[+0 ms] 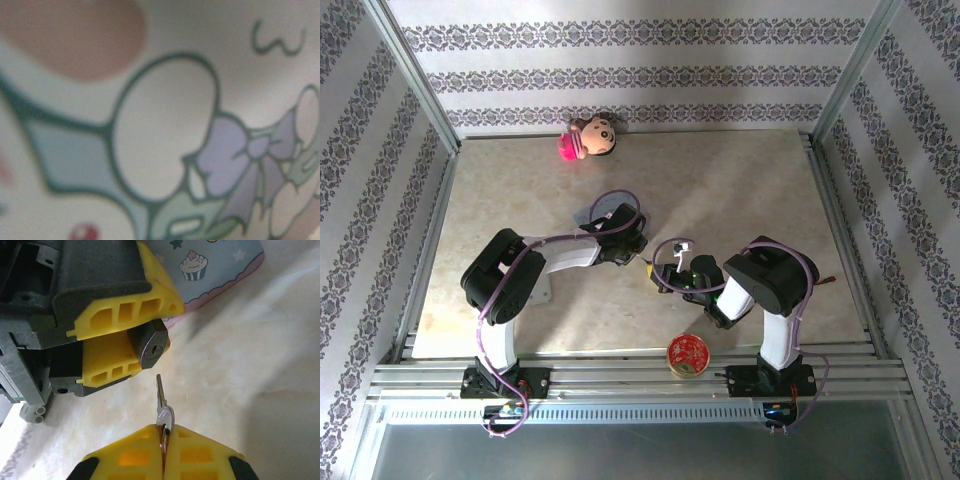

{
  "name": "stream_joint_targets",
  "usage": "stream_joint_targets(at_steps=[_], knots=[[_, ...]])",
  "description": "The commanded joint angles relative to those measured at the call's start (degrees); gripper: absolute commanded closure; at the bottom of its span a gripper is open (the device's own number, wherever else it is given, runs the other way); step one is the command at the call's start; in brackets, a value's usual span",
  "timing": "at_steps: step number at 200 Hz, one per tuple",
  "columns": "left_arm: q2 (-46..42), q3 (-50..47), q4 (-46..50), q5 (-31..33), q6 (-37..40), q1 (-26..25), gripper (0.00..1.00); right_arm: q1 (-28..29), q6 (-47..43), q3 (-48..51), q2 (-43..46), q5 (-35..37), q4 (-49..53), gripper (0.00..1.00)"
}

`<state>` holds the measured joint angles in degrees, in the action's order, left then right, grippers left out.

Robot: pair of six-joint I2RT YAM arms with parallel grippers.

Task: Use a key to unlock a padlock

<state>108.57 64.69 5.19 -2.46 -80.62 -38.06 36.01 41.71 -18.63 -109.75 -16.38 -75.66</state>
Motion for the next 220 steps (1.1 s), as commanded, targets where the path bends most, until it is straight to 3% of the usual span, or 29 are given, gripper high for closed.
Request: stream_joint_targets(at_steps=[1,94,220], knots=[[0.11,-1.83,-2.22,-3.64,-4.72,1.02,0.85,1.12,-2.06,-0.27,-0.57,2.72,-3.71,1.0],[0.51,-4.08,-5.86,-6.43,-7.39,1.68,0.85,1.17,-3.47,0.29,1.2,7.39,-3.66,1.0],[0.81,-4.36,-6.9,-8.09,-8.01,1.76,0.85,1.16,-4.18,-3.24,0.53,7.29,-3.71,1.0]])
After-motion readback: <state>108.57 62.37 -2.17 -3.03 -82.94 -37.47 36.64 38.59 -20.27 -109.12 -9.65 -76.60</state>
